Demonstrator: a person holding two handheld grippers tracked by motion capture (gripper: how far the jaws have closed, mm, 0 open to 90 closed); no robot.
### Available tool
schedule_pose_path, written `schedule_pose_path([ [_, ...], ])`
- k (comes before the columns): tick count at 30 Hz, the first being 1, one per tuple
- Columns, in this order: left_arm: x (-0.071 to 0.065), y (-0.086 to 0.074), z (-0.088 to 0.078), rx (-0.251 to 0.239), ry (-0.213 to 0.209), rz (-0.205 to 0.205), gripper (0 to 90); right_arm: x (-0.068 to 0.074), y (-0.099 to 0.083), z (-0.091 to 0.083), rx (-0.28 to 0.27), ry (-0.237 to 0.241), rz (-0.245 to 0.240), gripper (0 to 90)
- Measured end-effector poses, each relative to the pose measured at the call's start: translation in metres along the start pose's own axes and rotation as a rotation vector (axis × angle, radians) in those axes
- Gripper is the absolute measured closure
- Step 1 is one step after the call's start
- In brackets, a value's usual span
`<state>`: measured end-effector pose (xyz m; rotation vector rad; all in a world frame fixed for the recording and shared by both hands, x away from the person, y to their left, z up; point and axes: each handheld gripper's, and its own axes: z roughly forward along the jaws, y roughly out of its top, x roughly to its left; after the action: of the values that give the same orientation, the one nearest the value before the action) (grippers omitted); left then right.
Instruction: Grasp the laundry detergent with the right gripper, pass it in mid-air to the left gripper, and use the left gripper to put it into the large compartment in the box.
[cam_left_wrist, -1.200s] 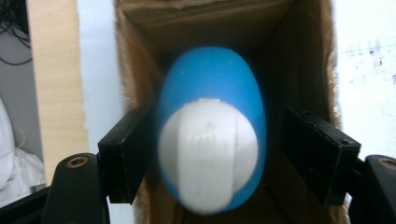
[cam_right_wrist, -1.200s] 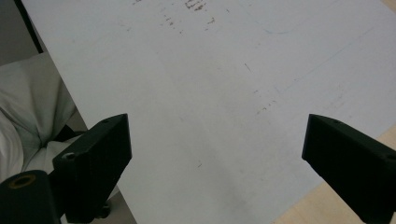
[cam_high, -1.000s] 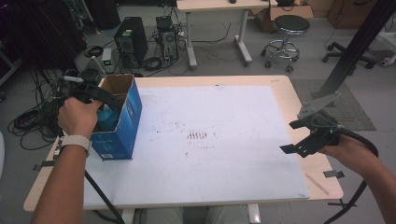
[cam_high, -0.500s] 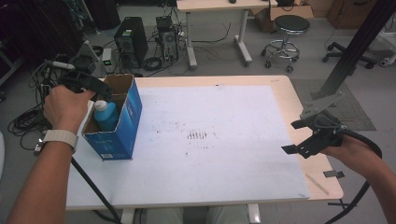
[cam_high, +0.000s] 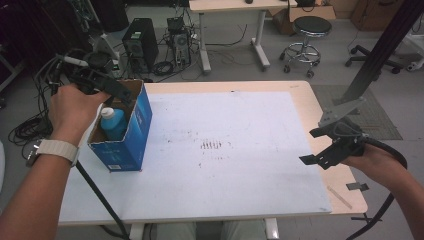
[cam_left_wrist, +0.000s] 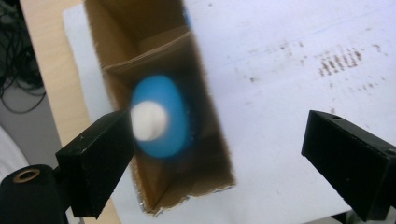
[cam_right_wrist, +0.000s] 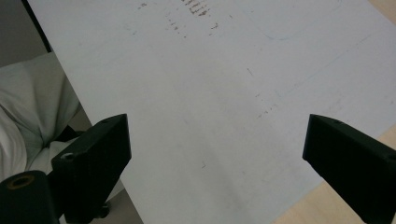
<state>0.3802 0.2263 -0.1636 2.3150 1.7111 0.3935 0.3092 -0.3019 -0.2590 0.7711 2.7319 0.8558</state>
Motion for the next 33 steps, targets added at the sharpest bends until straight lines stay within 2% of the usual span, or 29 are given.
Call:
schedule_pose_path([
  [3,-0.006,0.002,-0.003,-0.006,-0.004,0.019,9.6,0.0,0.0,0.0,0.003,-0.001,0.0,7.6],
  [10,-0.032,0.009,-0.015,-0.044,-0.008,0.096,9.2,-0.001,0.001,0.001,0.005,0.001,0.003,7.5],
  [11,-0.032,0.009,-0.015,-0.044,-0.008,0.096,9.2,-0.001,0.001,0.001,0.005,0.001,0.003,7.5],
  [13,-0.044,0.011,-0.018,-0.051,-0.017,0.135,9.2,-0.001,0.002,0.001,0.004,0.001,0.007,7.5],
  [16,-0.055,0.015,-0.019,-0.059,-0.026,0.166,9.0,0.0,0.003,0.001,0.006,0.002,0.005,7.5],
  [17,-0.055,0.015,-0.019,-0.059,-0.026,0.166,8.7,0.0,0.003,0.001,0.006,0.002,0.005,7.5],
  [18,-0.061,0.017,-0.02,-0.062,-0.028,0.188,8.4,0.0,0.003,0.002,0.006,0.003,0.005,7.5],
  [19,-0.061,0.017,-0.02,-0.062,-0.028,0.188,8.2,0.0,0.003,0.002,0.006,0.003,0.005,7.5],
  [21,-0.071,0.02,-0.02,-0.065,-0.038,0.218,8.0,-0.001,0.003,0.002,0.008,0.002,0.008,7.4],
  [25,-0.079,0.021,-0.02,-0.075,-0.046,0.238,7.7,-0.001,0.002,0.002,0.01,0.003,0.008,7.4],
  [32,-0.104,0.025,-0.016,-0.078,-0.072,0.292,7.5,-0.001,0.004,0.006,0.021,0.006,0.009,7.3],
  [33,-0.104,0.025,-0.016,-0.078,-0.072,0.292,7.4,-0.001,0.004,0.006,0.021,0.006,0.009,7.3],
])
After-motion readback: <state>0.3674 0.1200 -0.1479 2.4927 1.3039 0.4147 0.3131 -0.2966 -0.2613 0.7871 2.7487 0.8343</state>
